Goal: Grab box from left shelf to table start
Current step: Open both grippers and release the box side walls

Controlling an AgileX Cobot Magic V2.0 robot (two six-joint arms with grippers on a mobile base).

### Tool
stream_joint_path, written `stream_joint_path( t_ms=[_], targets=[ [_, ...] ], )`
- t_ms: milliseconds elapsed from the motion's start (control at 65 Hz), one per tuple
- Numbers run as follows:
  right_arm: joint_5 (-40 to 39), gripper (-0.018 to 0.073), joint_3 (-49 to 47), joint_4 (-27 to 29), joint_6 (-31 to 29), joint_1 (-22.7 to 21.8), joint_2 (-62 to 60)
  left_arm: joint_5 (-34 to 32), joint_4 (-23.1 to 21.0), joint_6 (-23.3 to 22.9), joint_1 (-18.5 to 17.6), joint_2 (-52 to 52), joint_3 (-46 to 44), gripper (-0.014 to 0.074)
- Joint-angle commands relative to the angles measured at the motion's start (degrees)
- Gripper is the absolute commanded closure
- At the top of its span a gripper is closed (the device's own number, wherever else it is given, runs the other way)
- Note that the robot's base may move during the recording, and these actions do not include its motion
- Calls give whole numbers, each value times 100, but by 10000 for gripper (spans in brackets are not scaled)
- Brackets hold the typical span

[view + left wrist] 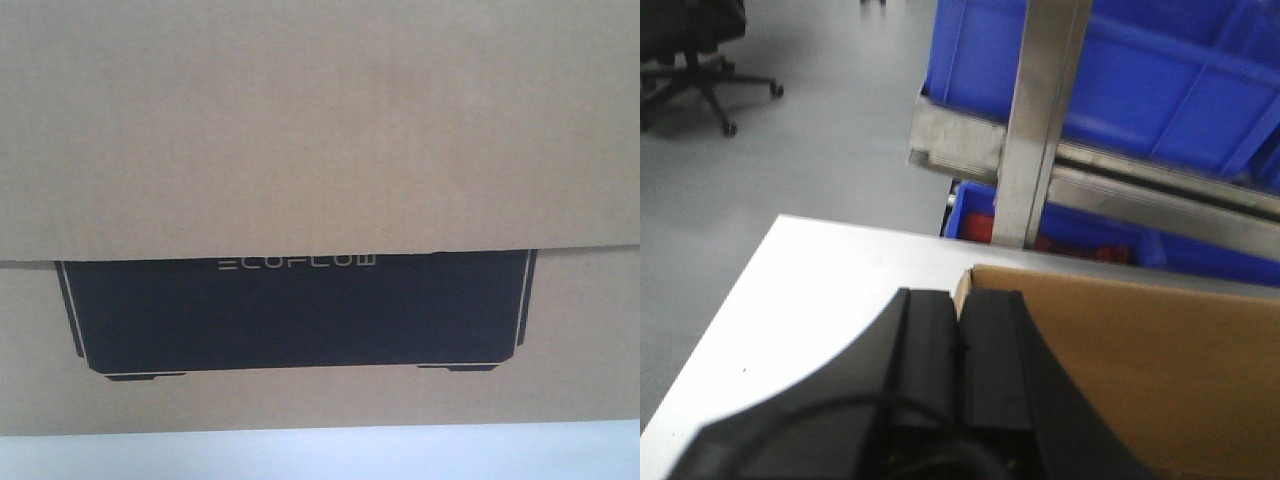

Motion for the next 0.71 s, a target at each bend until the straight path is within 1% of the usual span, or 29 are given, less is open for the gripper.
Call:
stream_joint_path(
  t_ms=[0,77,154,231,261,354,461,584,661,692],
  targets=[
    [-808,510,182,-230,-95,15,-410,-682,194,-30,-13,-557,306,685],
    [-1224,510,615,-299,-95,15,-741,-1020,194,-43,-13,-954,883,685],
    [-1566,510,1069,-352,-95,15,-1109,-1223,194,-66,-13,-1422,1404,685],
    [-1819,510,1547,-376,-95,15,-1488,-1284,185,-78,-13,-1856,1929,685],
    [-1883,510,1737,-375,-95,15,-1665,-1284,185,-161,-13,-2049,2135,685],
    [-1933,510,2193,-375,-95,15,-2160,-1328,185,-328,-13,-2605,2631,685],
    [-1933,510,2736,-384,-95,15,-2691,-1642,216,-328,-13,-3214,3193,685],
    [-2138,510,3374,-403,-95,15,-3385,-2097,233,-328,-13,-3971,3784,685],
    [-2227,510,3716,-532,-95,15,-3784,-2123,257,-328,-13,-4362,4126,685],
    [-2227,510,3872,-587,-95,15,-3987,-2123,340,-328,-13,-4520,4250,685]
  ],
)
